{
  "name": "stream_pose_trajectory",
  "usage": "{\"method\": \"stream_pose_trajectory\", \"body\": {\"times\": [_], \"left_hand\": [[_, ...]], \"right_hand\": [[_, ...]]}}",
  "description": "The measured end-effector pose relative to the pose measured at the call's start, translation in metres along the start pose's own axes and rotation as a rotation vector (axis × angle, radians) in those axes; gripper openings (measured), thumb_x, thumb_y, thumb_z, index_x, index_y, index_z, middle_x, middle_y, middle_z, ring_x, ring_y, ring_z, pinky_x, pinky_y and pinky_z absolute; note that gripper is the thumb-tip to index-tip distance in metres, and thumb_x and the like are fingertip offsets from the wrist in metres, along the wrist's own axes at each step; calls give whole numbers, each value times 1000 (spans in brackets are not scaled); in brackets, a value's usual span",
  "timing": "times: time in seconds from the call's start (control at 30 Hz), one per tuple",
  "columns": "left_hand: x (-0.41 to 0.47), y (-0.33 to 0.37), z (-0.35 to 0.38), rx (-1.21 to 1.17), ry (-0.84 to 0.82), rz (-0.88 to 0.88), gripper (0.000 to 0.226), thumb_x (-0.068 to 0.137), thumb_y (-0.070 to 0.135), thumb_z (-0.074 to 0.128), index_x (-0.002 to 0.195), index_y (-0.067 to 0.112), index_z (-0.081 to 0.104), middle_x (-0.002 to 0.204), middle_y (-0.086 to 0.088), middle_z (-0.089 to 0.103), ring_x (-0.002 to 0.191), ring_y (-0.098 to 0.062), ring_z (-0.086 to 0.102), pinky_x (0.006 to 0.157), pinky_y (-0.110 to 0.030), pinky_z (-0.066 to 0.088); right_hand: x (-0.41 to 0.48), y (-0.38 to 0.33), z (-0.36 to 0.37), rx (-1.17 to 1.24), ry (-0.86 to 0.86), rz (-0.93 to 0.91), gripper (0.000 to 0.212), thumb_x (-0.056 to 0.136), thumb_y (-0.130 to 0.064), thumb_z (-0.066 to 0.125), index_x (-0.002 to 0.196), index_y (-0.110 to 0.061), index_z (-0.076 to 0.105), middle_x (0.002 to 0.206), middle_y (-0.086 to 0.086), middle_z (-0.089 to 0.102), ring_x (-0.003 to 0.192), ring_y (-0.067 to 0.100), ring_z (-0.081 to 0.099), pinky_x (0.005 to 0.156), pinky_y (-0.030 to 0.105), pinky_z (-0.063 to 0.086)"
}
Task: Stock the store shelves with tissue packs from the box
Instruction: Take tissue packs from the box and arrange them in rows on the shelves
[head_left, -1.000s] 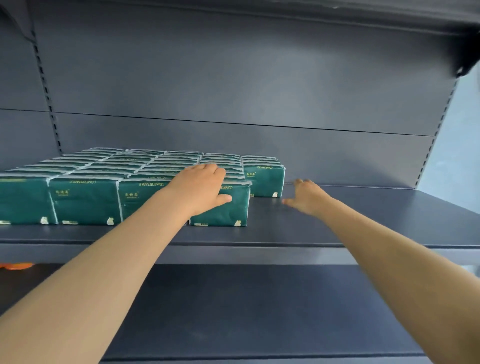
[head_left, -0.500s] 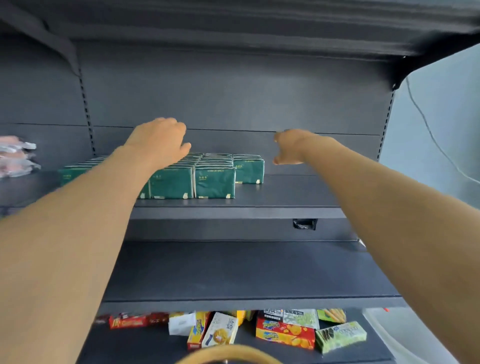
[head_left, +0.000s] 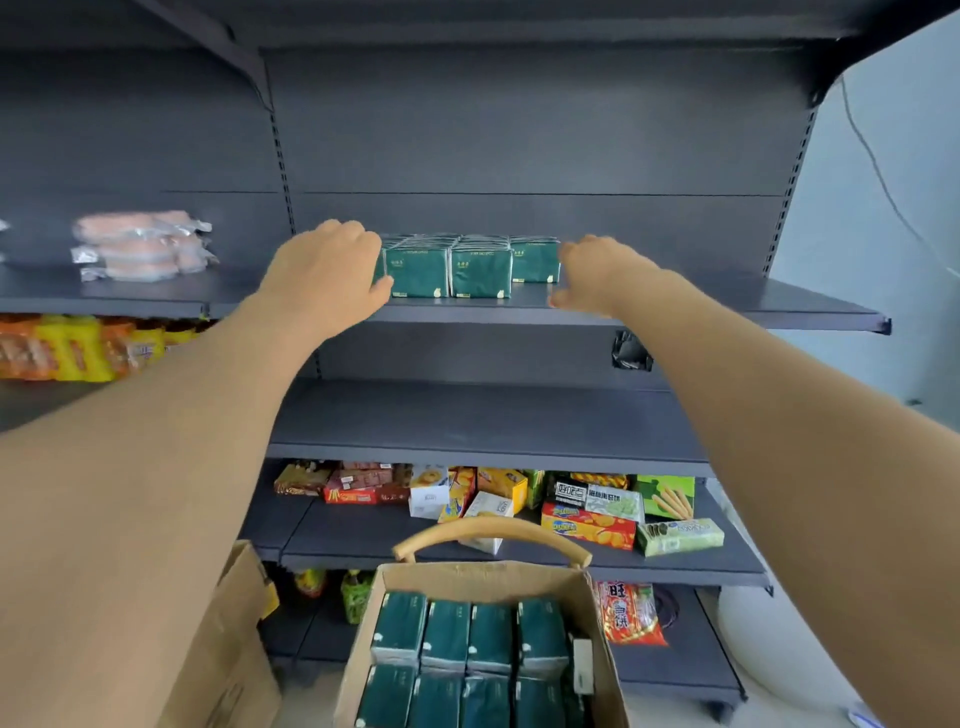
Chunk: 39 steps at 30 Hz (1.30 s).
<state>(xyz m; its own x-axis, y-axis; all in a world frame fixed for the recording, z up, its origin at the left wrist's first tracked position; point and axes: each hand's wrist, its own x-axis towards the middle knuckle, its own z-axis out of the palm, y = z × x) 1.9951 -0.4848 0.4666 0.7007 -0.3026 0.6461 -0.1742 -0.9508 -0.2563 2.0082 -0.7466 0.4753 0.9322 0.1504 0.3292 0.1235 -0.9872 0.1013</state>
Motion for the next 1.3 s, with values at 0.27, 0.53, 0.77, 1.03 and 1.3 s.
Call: {"method": "stream_pose_trajectory", "body": {"times": [0.27,0.53,0.77,1.03,1.3], "left_hand": [[-67,8,91,-89,-241,43,39,97,37,44,118,7,54,114,-8,56,108,-24,52,84,-36,46],[-116,6,233,-210,-556,133,38,97,38,42,122,10,51,120,-5,53,115,-21,49,89,-34,43],[-166,26,327,-359,-774,241,37,98,38,41,121,12,51,118,-4,54,110,-21,50,85,-33,44],[-238,76,402,-411,-1032,300,40,99,38,39,124,9,49,126,-6,51,118,-23,48,91,-34,43],[-304,114,464,-416,-1184,252,46,98,42,38,130,11,48,128,-4,52,116,-19,50,89,-31,47]], "right_hand": [[-19,-35,94,24,-194,0,49,93,-36,53,131,-5,43,128,16,47,120,34,43,94,42,42],[-33,-68,249,25,-540,90,45,94,-33,51,130,-7,45,128,12,50,119,28,47,93,38,44],[-88,-81,361,97,-820,222,52,93,-35,53,138,-11,40,135,10,47,123,27,46,93,36,44],[-143,-77,457,161,-981,316,45,95,-33,46,132,-7,42,133,12,49,121,29,47,98,40,43],[-181,-56,552,231,-1144,389,47,94,-31,52,132,-5,44,130,15,53,120,31,48,98,39,43]]}}
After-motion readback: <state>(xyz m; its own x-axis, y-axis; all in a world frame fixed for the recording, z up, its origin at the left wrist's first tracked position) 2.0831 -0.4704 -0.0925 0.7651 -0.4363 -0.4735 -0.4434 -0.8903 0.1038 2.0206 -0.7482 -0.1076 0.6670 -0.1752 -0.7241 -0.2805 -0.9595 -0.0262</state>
